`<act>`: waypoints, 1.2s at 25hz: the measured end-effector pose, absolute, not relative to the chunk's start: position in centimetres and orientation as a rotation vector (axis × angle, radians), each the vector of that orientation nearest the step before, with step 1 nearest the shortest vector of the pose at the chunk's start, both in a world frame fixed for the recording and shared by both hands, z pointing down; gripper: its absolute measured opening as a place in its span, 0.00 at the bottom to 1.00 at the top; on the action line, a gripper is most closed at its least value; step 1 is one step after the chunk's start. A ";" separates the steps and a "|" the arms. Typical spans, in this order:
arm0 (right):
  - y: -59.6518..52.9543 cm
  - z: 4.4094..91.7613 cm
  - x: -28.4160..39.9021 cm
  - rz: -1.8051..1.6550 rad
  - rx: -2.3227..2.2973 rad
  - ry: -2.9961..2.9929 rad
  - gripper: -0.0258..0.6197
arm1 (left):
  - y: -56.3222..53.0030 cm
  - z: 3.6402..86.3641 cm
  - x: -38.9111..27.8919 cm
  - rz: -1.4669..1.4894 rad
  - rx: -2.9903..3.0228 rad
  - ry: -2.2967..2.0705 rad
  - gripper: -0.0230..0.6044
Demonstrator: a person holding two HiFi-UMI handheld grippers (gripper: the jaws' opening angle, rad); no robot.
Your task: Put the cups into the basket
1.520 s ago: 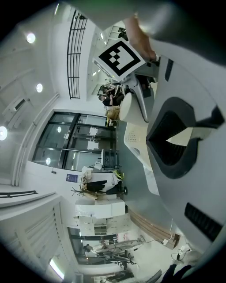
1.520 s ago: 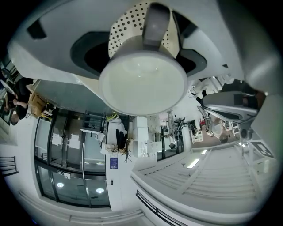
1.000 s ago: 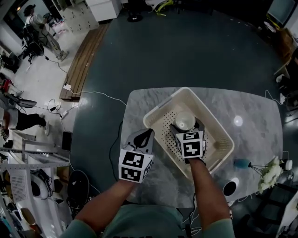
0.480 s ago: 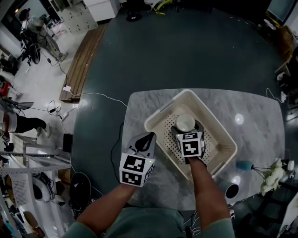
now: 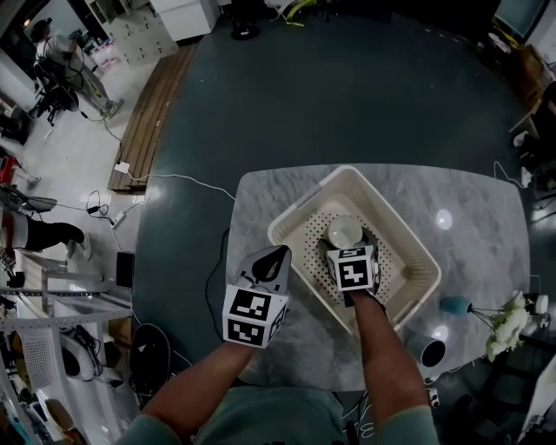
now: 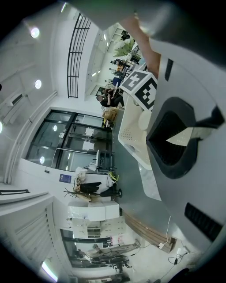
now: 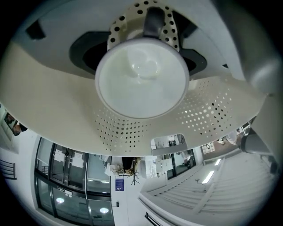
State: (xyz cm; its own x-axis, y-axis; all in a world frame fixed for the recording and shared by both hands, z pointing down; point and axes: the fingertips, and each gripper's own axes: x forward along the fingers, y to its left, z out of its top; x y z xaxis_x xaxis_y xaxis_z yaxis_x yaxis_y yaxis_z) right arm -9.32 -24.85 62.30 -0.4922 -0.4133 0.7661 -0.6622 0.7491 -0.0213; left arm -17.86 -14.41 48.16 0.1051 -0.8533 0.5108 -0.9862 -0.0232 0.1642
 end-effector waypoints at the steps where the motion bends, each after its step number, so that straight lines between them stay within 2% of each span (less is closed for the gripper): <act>1: -24.9 62.4 -9.2 0.402 0.803 -2.153 0.66 | -14.4 48.1 -17.8 0.371 1.922 -1.786 0.05; 11: -24.3 59.4 -8.8 0.378 0.811 -2.190 0.66 | -14.1 46.9 -16.9 0.352 1.979 -1.764 0.05; 30: -15.1 44.4 -3.3 0.300 1.019 -2.440 0.66 | -10.2 42.9 -13.3 0.283 2.122 -1.708 0.05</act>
State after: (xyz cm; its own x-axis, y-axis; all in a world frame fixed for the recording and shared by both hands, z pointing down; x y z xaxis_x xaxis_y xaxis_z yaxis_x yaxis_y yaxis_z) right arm -3.31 -15.11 44.38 -0.6100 -0.6106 0.5050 -0.7146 0.6993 -0.0177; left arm -13.28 -10.21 42.86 0.2327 -0.8874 0.3979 -0.9683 -0.1731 0.1801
